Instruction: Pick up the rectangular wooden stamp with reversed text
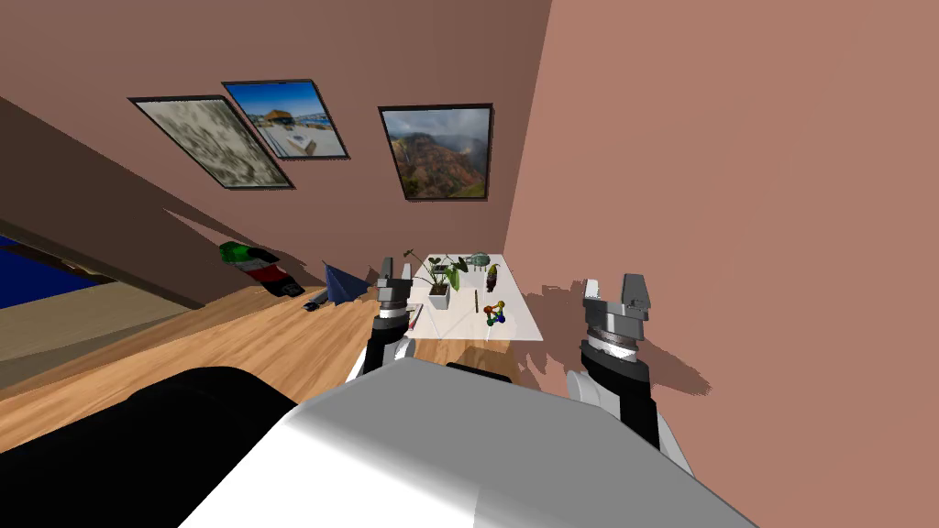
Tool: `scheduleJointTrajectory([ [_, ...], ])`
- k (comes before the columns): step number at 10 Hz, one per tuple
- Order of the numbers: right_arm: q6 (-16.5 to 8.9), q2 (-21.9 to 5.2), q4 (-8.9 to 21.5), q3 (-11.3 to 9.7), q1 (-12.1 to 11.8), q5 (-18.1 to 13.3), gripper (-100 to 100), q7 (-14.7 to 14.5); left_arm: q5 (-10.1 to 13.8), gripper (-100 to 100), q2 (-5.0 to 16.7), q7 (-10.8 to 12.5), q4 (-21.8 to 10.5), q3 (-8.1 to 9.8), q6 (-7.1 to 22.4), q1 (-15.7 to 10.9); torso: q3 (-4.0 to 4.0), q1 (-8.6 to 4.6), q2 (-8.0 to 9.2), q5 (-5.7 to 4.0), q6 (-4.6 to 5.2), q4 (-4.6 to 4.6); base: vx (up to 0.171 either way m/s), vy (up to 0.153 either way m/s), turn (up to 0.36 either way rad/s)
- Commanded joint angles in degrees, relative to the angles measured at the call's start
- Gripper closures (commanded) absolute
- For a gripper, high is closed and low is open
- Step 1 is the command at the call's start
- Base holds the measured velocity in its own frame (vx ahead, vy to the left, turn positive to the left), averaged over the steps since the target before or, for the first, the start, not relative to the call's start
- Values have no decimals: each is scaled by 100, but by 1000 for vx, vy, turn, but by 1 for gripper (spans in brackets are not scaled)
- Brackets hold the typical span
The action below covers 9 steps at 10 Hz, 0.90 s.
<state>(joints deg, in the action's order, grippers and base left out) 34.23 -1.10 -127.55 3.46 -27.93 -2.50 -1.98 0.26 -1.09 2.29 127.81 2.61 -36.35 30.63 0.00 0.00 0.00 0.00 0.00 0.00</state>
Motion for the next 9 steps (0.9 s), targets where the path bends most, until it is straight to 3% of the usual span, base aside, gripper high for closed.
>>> scheduleJointTrajectory([
  [1,0,0,0,0,0,0,0,0,159,-100,243,-87,-103,-10,135,-17,0,0,0,0,0,0,-73,0,-128],
  [4,0,0,0,-1,2,0,0,0,531,-100,698,-295,-357,-12,461,-70,27,0,47,0,2,10,-124,-15,-181],
  [7,0,0,0,-1,2,0,0,0,1057,-100,1247,-597,-760,-36,903,-145,26,-3,46,-1,4,10,-113,-25,-278],
  [8,0,0,0,-1,2,0,0,0,1063,-100,1256,-597,-760,-36,955,-145,25,-2,43,-1,3,10,-74,-12,-58],
  [9,0,0,0,0,1,0,0,0,1267,-100,1453,-714,-928,-55,1153,-169,20,2,33,0,-2,8,-66,-16,-160],
])
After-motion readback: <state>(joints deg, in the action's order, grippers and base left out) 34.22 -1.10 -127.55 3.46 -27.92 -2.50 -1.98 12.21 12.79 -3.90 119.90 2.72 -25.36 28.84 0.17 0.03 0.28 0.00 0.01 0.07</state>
